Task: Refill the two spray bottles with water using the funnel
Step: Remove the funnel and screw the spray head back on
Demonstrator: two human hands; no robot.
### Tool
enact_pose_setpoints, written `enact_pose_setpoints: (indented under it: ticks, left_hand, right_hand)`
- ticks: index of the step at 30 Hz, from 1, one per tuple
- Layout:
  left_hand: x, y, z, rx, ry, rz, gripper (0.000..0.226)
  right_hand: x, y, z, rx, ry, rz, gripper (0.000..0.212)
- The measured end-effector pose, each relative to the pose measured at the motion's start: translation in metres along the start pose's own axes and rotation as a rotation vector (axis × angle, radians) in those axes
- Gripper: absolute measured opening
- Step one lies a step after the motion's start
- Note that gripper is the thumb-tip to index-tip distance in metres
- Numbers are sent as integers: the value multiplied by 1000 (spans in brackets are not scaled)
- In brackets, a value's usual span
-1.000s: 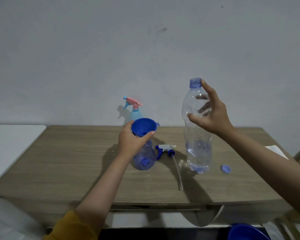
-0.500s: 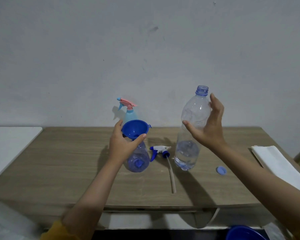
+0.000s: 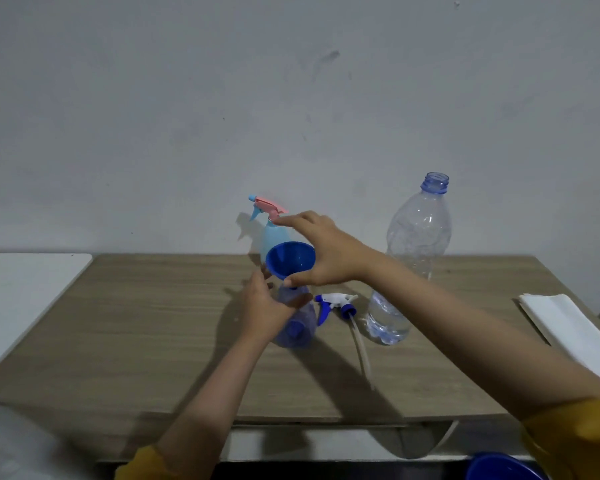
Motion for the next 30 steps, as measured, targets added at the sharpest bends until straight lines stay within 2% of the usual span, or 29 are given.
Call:
enact_pose_setpoints:
  ticks: [4,7,10,15,21,25,30]
  left_hand:
    - [6,-7,8,72,-11,-30,47]
    - [12,-10,10,122,9,-26,41]
    - [17,-14,12,100,10,-15,39]
    - [20,-14,6,67,10,-8,38]
    - [21,-9,-17,78,24,112,33]
    - [14,-11,-41,92,53,173,36]
    - [11,-25,-50,117,38,160,37]
  right_hand:
    - [23,18,32,-8,-280,129,101]
    - [29,21,36,0,-315,158,96]
    - [28,20,24,-27,-277,164,95]
    - [7,14,-14,27,-116,197,78]
    - [-48,7,-22,187,306,269,53]
    - [-98,28,24,198,538,494,59]
    - [-136,35,99,224,625,624,70]
Point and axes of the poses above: each hand's wrist, its own x-axis towards the middle knuckle, its own z-axis out of the palm, y = z × x, the point moved 10 cm from there along x, towards the middle knuckle, and after that the axes turned 13 degrees about -z, right-handed, at the moved point
